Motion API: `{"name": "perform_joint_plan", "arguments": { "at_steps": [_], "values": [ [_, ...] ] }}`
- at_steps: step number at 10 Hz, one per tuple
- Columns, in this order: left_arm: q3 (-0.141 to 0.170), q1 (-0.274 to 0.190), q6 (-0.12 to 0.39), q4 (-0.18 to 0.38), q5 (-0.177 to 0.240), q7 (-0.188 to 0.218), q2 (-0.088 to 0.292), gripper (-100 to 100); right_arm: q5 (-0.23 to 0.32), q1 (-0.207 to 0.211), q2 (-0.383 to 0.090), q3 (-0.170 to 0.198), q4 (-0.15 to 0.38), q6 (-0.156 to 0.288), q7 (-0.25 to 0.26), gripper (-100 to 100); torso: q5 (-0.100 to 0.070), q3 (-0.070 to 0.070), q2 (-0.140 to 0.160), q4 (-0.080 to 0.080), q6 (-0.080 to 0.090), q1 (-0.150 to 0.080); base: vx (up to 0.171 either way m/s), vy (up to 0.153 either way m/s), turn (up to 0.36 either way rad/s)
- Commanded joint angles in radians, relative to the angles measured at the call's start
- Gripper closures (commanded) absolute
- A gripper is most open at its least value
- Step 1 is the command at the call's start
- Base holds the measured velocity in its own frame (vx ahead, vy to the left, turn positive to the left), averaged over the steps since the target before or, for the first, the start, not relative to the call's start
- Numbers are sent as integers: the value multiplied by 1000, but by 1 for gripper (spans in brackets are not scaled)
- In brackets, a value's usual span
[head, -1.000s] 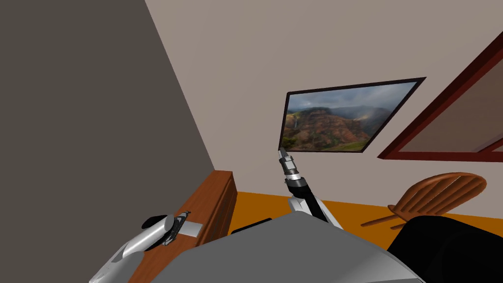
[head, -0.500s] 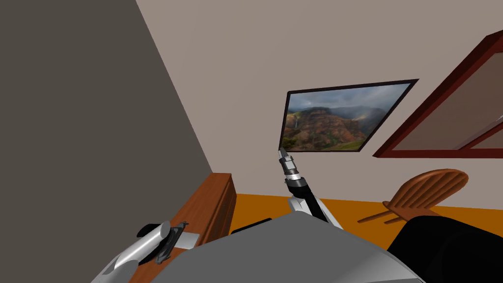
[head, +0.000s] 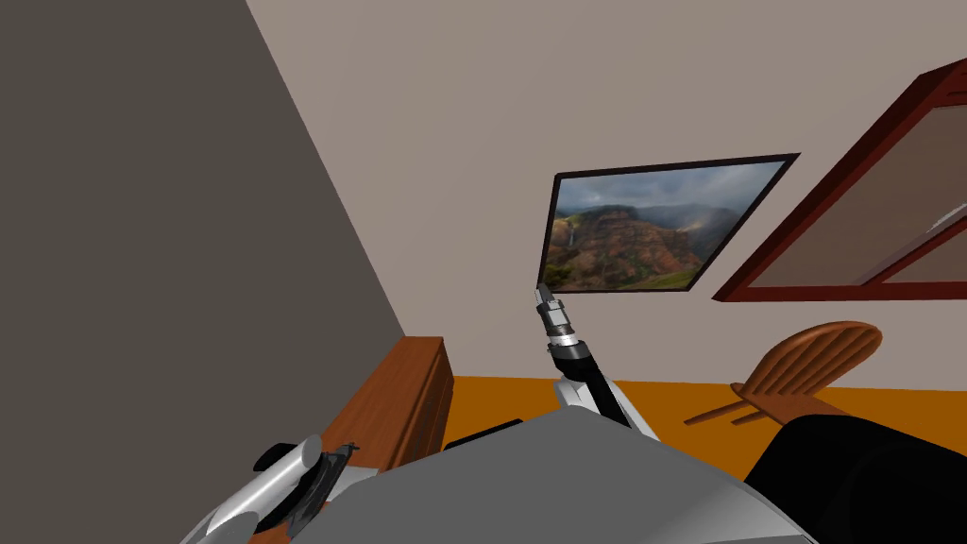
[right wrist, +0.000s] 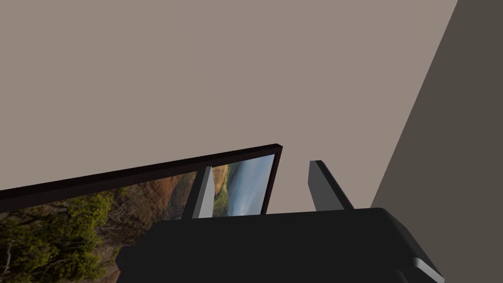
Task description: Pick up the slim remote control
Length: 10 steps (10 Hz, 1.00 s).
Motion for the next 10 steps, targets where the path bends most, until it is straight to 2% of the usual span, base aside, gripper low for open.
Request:
{"name": "perform_joint_plan", "arguments": {
  "at_steps": [1, 2, 5, 6, 7, 9, 10],
  "values": [
    [-1, 2, 19, 28, 14, -20, 2, -100, 0, 0, 0, 0, 0, 0, 0, 0, 0, 0, 0, 0, 0, 0, 42, 26, -60],
    [-3, 5, 45, 64, 34, -46, 6, -100, 0, 0, 0, 0, 0, 0, 0, 0, 0, 0, 0, 0, 0, 0, 76, 33, -123],
    [-2, -1, 43, 83, 40, -55, 8, -100, 0, 0, 0, 0, 0, 0, 0, 0, 0, 0, -1, 0, 0, 1, 44, 34, -37],
    [-2, -3, 43, 88, 41, -60, 8, 0, 0, 0, 0, 0, 0, 0, 0, 0, 0, 1, 1, 0, 0, 0, 0, 0, 0],
    [-12, -4, 11, 101, 25, -42, -19, -100, 0, 0, 0, 0, 0, 0, 0, 0, 0, 1, 2, 0, 0, -1, -2, 44, -30],
    [-14, -4, 4, 104, 21, -37, -26, -100, 0, 0, 0, 0, 0, 0, 0, 0, 0, 2, 3, 1, 0, 2, -5, 53, -16],
    [-21, -5, -20, 114, 9, -24, -46, -100, 0, 0, 0, 0, 0, 0, 0, 0, 0, 2, 3, 1, 0, 1, -1, 66, -27]
  ]
}}
